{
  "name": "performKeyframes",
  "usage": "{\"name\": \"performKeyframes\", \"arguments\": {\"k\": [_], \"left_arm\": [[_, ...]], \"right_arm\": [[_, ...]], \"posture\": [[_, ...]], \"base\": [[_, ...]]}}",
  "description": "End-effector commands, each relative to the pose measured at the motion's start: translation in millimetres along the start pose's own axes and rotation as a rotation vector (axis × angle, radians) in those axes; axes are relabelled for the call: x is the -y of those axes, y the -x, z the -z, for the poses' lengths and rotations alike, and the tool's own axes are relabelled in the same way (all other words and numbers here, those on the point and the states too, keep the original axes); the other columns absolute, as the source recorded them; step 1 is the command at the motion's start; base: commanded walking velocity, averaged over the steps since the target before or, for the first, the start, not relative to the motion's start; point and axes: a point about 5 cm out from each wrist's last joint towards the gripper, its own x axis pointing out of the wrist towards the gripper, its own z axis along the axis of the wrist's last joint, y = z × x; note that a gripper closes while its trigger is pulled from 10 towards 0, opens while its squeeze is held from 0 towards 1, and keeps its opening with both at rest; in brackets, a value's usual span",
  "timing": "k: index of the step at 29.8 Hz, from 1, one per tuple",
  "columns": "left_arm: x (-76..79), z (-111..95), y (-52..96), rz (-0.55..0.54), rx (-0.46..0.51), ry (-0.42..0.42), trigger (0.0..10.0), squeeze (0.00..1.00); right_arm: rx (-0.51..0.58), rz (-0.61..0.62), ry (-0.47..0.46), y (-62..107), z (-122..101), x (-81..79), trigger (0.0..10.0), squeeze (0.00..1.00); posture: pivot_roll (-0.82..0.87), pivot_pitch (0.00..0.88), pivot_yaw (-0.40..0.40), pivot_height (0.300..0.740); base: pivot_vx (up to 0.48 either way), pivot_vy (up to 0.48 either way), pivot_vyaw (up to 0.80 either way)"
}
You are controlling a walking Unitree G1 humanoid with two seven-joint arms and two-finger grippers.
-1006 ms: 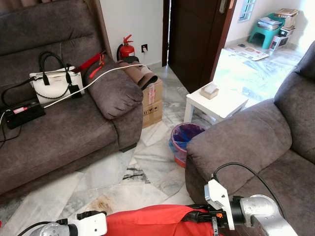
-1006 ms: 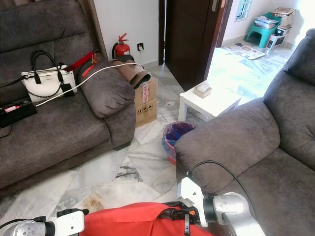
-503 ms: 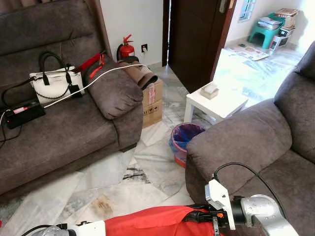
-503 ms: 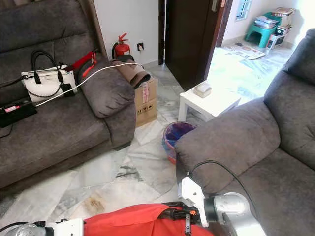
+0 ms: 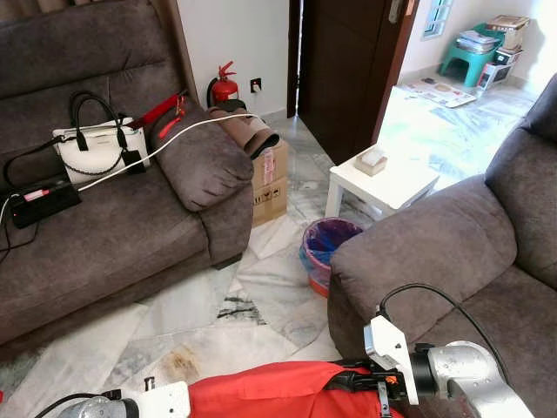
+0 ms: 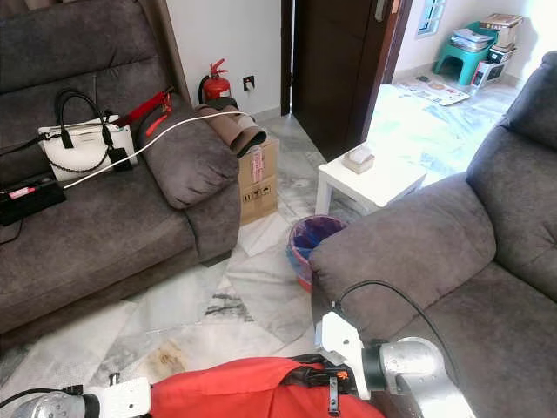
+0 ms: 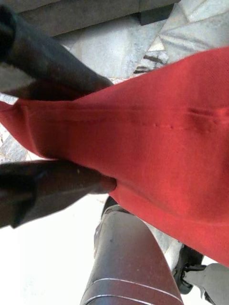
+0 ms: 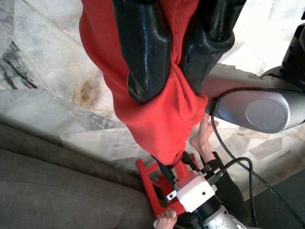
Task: Move the pillow to the sofa from floor
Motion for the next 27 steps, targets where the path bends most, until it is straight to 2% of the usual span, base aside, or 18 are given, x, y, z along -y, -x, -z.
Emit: {"name": "performKeyframes", "arguments": {"k": [1, 14, 19, 21, 23, 24, 25, 26, 27], "left_arm": [[4.1, 3, 0.4, 0.012, -0.004, 0.017, 0.0, 0.00], [13.3, 1, -4.8, 0.026, 0.012, 0.054, 0.0, 0.00], [10.8, -2, -5.7, -0.023, 0.028, 0.081, 0.0, 0.00], [4.9, -7, -7.7, -0.087, 0.054, 0.121, 0.0, 0.00], [1.2, -9, -8.5, -0.120, 0.069, 0.143, 0.0, 0.00], [-10.2, -18, -7.9, -0.202, 0.116, 0.174, 0.0, 0.00], [-10.2, -18, -7.9, -0.202, 0.116, 0.174, 0.0, 0.00], [-16.7, -24, -7.1, -0.243, 0.144, 0.187, 0.0, 0.00], [-26.5, -35, -6.3, -0.299, 0.201, 0.208, 0.0, 0.00]], "right_arm": [[0.087, -0.006, 0.083, 1.7, -24, 0.7, 10.0, 0.00], [0.087, 0.015, 0.065, 1.3, -20, -1.5, 10.0, 0.00], [0.088, 0.050, 0.056, 1.0, -17, 0.3, 10.0, 0.00], [0.086, 0.137, 0.035, -1.0, -10, 8.3, 10.0, 0.00], [0.084, 0.163, 0.019, -1.6, -7, 10.6, 10.0, 0.00], [0.064, 0.207, -0.005, -3.1, 2, 13.0, 10.0, 0.00], [0.064, 0.207, -0.005, -3.1, 2, 13.0, 10.0, 0.00], [0.059, 0.240, -0.022, -4.0, 7, 14.7, 10.0, 0.00], [0.041, 0.321, -0.051, -4.4, 16, 20.0, 10.0, 0.00]], "posture": [[0.07, 0.085, 0.048, 0.740], [0.06, 0.090, 0.052, 0.740], [0.06, 0.087, 0.054, 0.740], [0.06, 0.087, 0.055, 0.740], [0.06, 0.087, 0.055, 0.740], [0.07, 0.089, 0.052, 0.740], [0.07, 0.089, 0.052, 0.740], [0.07, 0.089, 0.052, 0.740], [0.07, 0.090, 0.051, 0.740]], "base": [[0.000, 0.000, 0.00], [0.000, 0.000, 0.00], [0.000, 0.000, 0.00], [0.000, 0.000, 0.00], [0.000, 0.000, 0.00], [0.000, 0.000, 0.00], [0.000, 0.000, 0.00], [0.000, 0.000, 0.00], [0.000, 0.000, 0.00]]}}
